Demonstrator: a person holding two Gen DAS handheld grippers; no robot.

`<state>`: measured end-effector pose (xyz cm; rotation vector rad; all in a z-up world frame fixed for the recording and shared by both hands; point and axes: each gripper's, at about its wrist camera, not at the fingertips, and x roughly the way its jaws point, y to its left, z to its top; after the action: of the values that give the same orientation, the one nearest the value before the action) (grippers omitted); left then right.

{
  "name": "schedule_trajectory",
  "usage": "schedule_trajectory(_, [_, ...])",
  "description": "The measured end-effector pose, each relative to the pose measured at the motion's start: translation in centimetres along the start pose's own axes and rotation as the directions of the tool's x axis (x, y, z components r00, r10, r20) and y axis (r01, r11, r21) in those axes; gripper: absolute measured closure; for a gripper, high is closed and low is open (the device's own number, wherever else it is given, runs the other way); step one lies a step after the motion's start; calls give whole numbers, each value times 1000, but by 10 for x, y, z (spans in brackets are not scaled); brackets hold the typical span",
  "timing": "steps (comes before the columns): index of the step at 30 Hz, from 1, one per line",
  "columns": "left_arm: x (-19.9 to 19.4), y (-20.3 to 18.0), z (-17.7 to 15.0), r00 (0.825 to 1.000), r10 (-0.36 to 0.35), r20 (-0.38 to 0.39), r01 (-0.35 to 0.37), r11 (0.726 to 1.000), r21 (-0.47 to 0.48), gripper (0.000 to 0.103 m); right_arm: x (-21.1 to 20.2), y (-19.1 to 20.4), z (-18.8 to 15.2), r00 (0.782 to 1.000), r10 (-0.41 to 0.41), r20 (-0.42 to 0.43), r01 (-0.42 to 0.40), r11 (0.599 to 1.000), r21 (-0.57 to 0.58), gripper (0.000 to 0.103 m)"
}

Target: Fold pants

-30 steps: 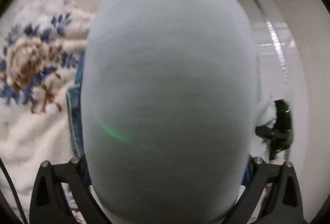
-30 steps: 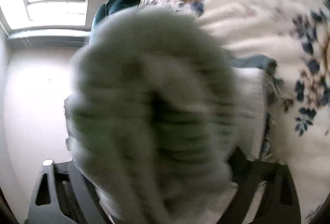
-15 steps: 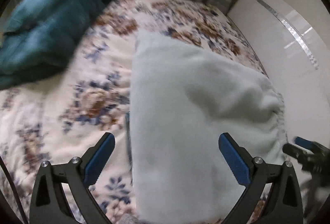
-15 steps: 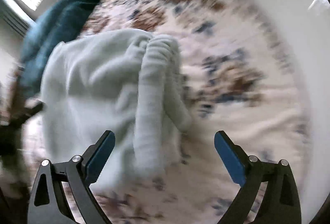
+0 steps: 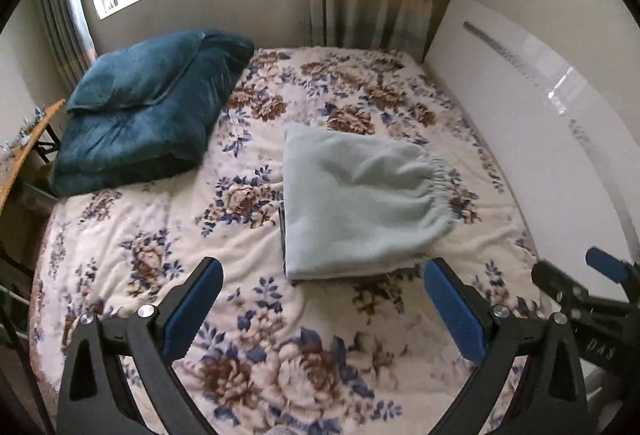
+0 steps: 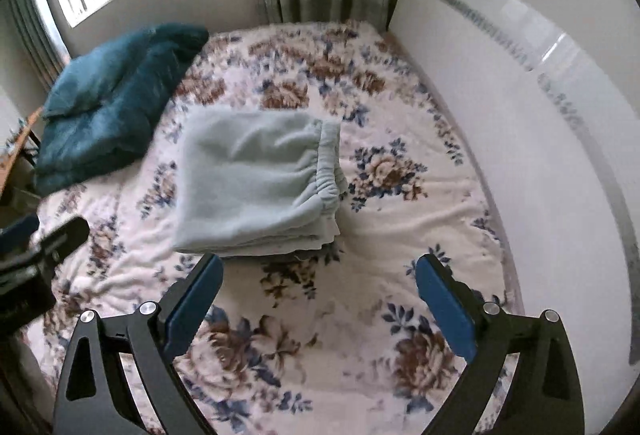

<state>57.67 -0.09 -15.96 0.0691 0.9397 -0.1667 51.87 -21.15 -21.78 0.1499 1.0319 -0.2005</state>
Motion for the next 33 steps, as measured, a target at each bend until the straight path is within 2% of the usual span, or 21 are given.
schedule_trajectory(8, [-132,-5,-38,997,-13,80,11,1000,19,0,-159,-1,-47,993,-9,118,9,1000,1,4])
schedule_trajectory(16, [-232,0,-88,995,5,104,-2,1000,-25,0,-279,-6,-106,985,41,166,-39,999,-12,4])
schedule_trajectory(23, [-301,-12,-117,988,31,149,-25,999,-42,0,-363,-15,-145,976,64,210,-54,997,-53,4])
schedule_trajectory(28, [-332,-21,-131,985,46,168,-37,998,-57,0,-414,-24,-164,966,94,242,-78,994,-73,4])
schedule_trajectory(33, [-350,-28,-138,980,87,179,-75,995,-71,0,-437,-35,-171,964,115,238,-95,991,-93,3])
